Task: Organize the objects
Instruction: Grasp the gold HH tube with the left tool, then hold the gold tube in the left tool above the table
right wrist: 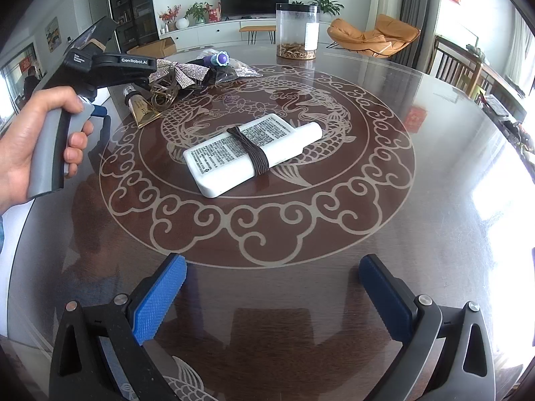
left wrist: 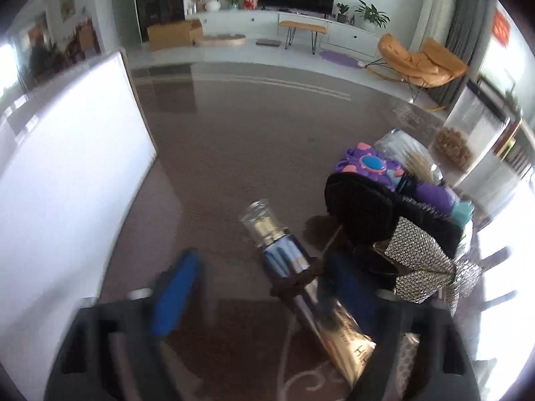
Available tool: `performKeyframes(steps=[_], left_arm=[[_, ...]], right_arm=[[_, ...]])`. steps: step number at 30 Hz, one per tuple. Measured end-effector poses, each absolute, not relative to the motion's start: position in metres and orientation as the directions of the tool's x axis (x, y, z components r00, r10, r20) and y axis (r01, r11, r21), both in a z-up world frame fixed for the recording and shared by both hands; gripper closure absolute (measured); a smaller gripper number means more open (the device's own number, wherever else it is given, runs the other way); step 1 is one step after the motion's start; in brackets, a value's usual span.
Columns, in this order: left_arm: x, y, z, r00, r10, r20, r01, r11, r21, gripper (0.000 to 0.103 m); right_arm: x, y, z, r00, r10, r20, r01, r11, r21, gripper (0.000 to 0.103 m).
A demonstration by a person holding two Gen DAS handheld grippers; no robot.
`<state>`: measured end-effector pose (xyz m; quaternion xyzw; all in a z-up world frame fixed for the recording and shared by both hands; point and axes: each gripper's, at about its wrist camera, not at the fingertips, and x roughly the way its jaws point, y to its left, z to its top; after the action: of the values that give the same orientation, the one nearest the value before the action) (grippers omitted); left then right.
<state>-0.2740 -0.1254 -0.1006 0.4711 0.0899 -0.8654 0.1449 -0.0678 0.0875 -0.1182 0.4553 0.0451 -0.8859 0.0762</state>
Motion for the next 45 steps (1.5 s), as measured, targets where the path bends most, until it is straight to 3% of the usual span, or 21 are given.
performKeyframes(steps=[1,3,14,15,17,18,19,20,45], left_arm=[[-0.272,-0.125,-0.101,-0.526,-0.168,-0.834,0.310,-0.951,-0.004,0.063],[-0.263,-0.130,-0.102,-0.539,-0.135,-0.832,0.264,-0.964,-0.015,0.076],[-0.109,-0.091,-0.106,-0.616,0.011,-0.788,0.032,-0.999,-0.039,0.074],[-0.102,-0.086,-0.106,-0.620,-0.002,-0.785,0.024,-1.000,-0.017,0.072],[-0.096,-0.079,-0.107,-0.615,-0.018,-0.788,0.010,-1.000,0.014,0.049],[-0.098,-0.076,-0.107,-0.602,-0.018,-0.798,0.007,-1.000,0.017,0.022],[-0.104,-0.075,-0.108,-0.578,-0.017,-0.816,0.006,-1.000,0.017,0.004],[-0.109,-0.076,-0.111,-0.559,-0.013,-0.829,0.012,-1.000,0.007,0.000],[-0.109,-0.066,-0.113,-0.565,-0.018,-0.825,0.025,-1.000,0.005,0.000]], right_arm=[[-0.068,0.087,-0.118,-0.574,-0.094,-0.814,0.176,-0.984,-0.010,0.000],[-0.068,0.087,-0.118,-0.574,-0.094,-0.814,0.176,-0.984,-0.010,0.000],[-0.068,0.087,-0.118,-0.574,-0.094,-0.814,0.176,-0.984,-0.010,0.000],[-0.068,0.087,-0.118,-0.574,-0.094,-0.814,0.176,-0.984,-0.010,0.000],[-0.068,0.087,-0.118,-0.574,-0.094,-0.814,0.176,-0.984,-0.010,0.000],[-0.068,0.087,-0.118,-0.574,-0.094,-0.814,0.176,-0.984,-0.010,0.000],[-0.068,0.087,-0.118,-0.574,-0.094,-0.814,0.176,-0.984,-0.010,0.000],[-0.068,0.087,-0.118,-0.574,-0.094,-0.814,0.176,-0.984,-0.010,0.000],[-0.068,0.087,-0.118,-0.574,-0.094,-0.814,0.176,-0.984,-0.010,0.000]])
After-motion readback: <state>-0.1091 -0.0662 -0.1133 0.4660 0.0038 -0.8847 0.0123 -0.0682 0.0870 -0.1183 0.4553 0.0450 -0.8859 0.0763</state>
